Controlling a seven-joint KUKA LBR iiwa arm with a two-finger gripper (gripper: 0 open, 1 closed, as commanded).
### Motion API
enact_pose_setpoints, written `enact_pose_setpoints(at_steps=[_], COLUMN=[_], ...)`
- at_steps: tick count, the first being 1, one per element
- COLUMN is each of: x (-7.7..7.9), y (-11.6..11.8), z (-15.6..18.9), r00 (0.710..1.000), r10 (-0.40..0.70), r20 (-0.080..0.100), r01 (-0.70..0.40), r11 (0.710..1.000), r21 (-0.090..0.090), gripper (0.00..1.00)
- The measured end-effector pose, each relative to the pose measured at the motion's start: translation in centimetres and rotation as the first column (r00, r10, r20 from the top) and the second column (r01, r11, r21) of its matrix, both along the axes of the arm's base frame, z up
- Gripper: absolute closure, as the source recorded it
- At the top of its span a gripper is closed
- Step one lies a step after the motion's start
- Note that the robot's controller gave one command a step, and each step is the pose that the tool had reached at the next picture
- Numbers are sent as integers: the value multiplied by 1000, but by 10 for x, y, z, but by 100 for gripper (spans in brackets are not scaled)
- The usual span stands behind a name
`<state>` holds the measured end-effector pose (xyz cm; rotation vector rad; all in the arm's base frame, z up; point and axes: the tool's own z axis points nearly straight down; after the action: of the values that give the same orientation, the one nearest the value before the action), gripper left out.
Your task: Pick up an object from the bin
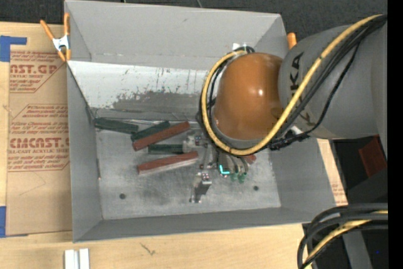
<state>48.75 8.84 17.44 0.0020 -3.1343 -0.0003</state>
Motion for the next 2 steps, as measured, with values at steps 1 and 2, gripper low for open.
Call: enact_pose_setpoints(at_steps=[1,2], x=[2,37], y=[0,-7], z=[3,-103], r00=[1000,981], r10=[-1,194], r20=[7,2], r01=[1,-194], r11=[1000,981], r21=[1,2], gripper=[0,100])
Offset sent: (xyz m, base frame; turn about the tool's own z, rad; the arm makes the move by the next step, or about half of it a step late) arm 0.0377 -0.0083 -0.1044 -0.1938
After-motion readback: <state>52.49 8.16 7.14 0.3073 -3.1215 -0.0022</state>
